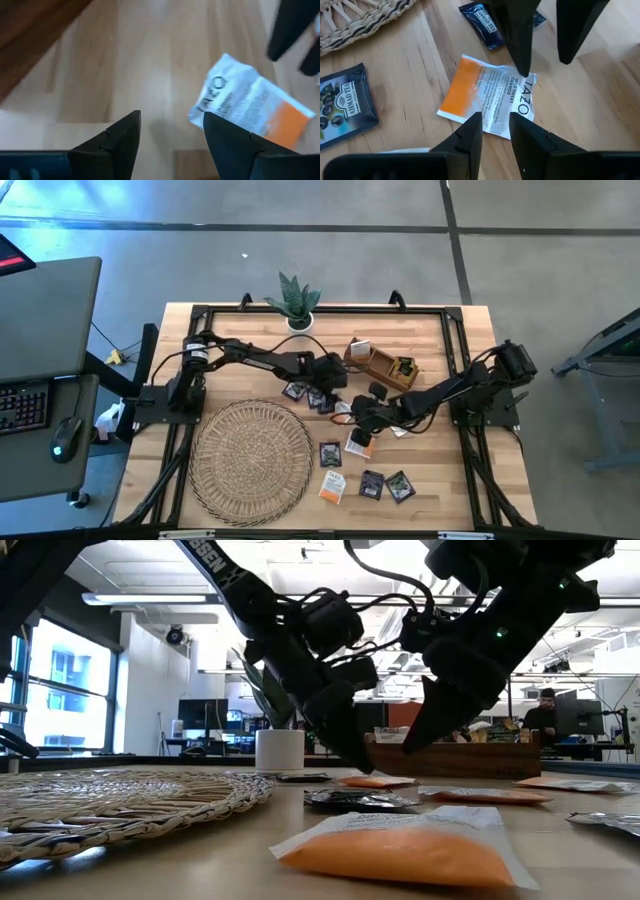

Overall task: Pick & Place Tea
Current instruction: Put the white tea bag into the left section of the wooden organizer

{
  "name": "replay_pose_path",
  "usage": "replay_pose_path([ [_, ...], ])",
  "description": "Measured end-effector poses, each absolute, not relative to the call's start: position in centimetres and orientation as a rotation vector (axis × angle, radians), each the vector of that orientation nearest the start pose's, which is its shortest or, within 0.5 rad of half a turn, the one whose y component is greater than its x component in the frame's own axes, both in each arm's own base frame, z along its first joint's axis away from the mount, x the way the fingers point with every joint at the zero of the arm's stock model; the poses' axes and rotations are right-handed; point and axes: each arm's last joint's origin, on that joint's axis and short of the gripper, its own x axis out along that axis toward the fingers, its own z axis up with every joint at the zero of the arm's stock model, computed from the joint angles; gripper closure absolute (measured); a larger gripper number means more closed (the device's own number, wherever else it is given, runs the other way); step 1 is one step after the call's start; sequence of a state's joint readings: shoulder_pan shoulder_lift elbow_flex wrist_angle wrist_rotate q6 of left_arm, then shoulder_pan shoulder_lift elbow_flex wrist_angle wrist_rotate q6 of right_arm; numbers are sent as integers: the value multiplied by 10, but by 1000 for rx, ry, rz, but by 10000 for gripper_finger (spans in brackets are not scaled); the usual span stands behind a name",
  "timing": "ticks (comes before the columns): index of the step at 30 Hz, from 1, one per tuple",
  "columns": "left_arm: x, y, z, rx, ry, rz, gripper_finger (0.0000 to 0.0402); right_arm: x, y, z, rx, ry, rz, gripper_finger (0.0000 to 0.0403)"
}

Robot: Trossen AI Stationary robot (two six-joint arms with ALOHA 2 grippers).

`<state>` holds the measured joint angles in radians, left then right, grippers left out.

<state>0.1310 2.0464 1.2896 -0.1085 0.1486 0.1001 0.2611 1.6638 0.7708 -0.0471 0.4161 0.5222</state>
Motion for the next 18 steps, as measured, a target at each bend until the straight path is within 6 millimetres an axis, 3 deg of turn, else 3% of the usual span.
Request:
replay_pose_path([
  [4, 420, 50, 140, -28, 853, -67, 186, 294, 66, 135, 173, 827, -364, 308],
  [13, 420, 51, 141, -28, 848, -66, 186, 299, 60, 108, 163, 909, -384, 308],
  [18, 424, 51, 130, -30, 846, -69, 190, 301, 55, 106, 174, 905, -399, 308],
])
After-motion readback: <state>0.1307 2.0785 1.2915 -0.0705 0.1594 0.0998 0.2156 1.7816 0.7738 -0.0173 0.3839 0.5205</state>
